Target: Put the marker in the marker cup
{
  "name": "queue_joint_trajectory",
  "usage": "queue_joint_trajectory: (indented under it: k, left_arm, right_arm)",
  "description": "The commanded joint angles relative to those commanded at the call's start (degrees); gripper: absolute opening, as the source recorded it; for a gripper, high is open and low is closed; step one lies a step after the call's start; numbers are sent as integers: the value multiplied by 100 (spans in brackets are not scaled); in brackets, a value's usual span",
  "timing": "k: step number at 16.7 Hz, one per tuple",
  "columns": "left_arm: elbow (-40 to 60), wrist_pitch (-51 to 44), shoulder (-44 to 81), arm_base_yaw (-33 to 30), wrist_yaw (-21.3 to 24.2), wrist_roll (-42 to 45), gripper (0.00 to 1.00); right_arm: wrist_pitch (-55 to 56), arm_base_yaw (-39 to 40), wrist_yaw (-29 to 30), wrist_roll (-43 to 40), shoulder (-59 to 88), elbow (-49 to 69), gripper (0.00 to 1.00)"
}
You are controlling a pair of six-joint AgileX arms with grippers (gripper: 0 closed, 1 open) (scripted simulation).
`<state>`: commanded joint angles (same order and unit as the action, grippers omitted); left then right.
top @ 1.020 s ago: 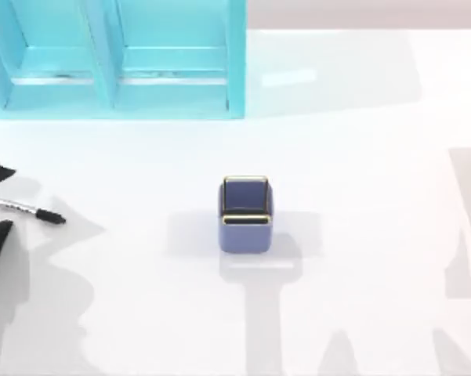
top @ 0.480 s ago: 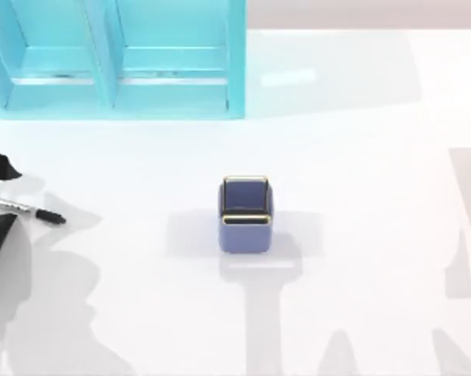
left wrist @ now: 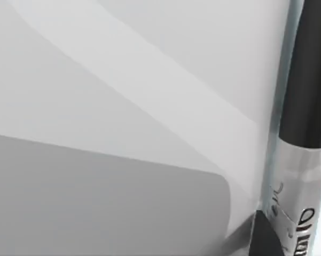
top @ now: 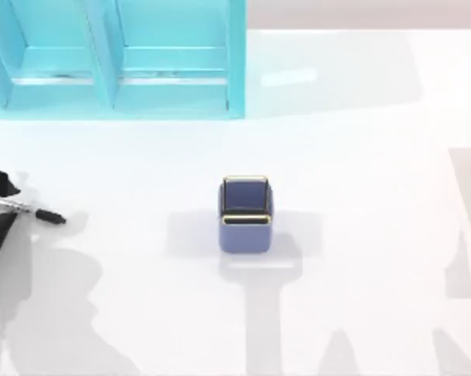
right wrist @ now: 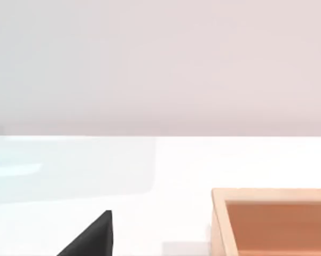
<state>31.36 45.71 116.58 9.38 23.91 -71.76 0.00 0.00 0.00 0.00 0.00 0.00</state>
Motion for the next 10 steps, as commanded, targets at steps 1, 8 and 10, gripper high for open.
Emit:
queue_joint_trajectory:
  k: [1, 8, 10]
  left_arm:
    - [0, 0, 0, 0, 0, 0, 32]
    - [0, 0, 0, 0, 0, 0, 0]
    - [0, 0, 0, 0, 0, 0, 0]
  right_arm:
    - [0, 0, 0, 0, 0, 0, 100]
    - [0, 0, 0, 0, 0, 0, 100]
    - [0, 0, 0, 0, 0, 0, 100]
